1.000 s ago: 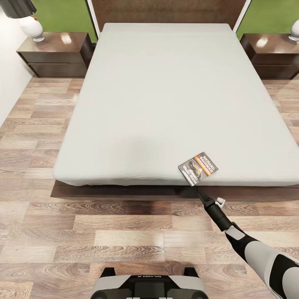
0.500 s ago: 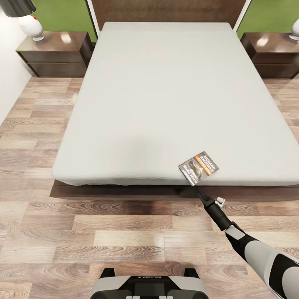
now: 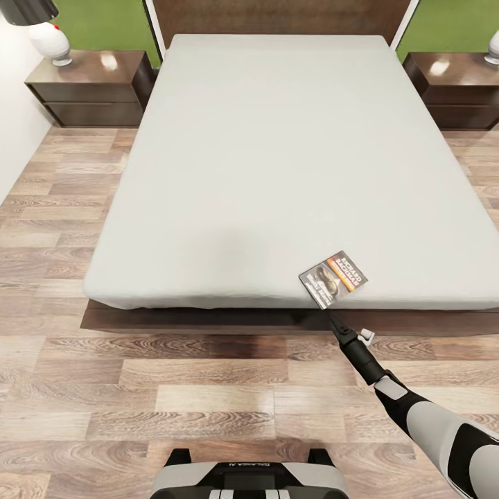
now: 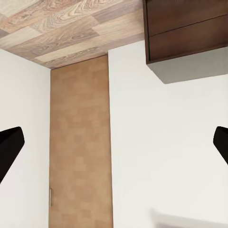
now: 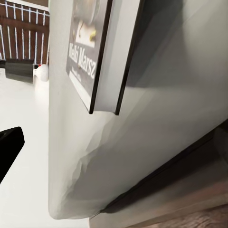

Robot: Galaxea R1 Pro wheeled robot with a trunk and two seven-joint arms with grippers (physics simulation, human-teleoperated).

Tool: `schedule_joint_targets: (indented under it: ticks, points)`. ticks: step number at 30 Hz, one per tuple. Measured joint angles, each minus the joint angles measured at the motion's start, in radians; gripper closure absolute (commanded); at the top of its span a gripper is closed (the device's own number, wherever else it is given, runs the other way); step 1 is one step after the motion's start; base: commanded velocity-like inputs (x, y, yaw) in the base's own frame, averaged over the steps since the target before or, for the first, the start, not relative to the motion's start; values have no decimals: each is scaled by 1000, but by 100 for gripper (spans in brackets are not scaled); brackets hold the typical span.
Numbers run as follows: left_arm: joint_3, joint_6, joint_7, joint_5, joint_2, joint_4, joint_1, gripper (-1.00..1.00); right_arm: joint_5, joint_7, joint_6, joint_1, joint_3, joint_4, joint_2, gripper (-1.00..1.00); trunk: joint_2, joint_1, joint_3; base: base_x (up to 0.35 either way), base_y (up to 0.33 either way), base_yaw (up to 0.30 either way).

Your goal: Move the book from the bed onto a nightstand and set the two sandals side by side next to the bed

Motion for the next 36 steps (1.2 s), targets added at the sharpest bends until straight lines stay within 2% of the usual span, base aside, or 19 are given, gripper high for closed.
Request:
schedule_joint_targets:
  ticks: [10, 14, 31, 36]
  points:
    - [0, 0, -1, 0, 0, 0, 0, -100, 0, 1, 0, 0, 0, 1, 3, -100, 0, 0, 0, 0, 0, 0]
    - [0, -1, -1, 0, 0, 0, 0, -100, 0, 1, 0, 0, 0, 1, 5, -100, -28, 15, -12, 0, 0, 0]
    - [0, 0, 0, 0, -11, 0, 0, -100, 0, -2, 3, -34, 0, 1, 7, -100, -28, 15, -13, 0, 0, 0]
    - [0, 1, 0, 0, -16, 0, 0, -100, 0, -5, 3, -39, 0, 1, 18, -100, -28, 15, -13, 0, 0, 0]
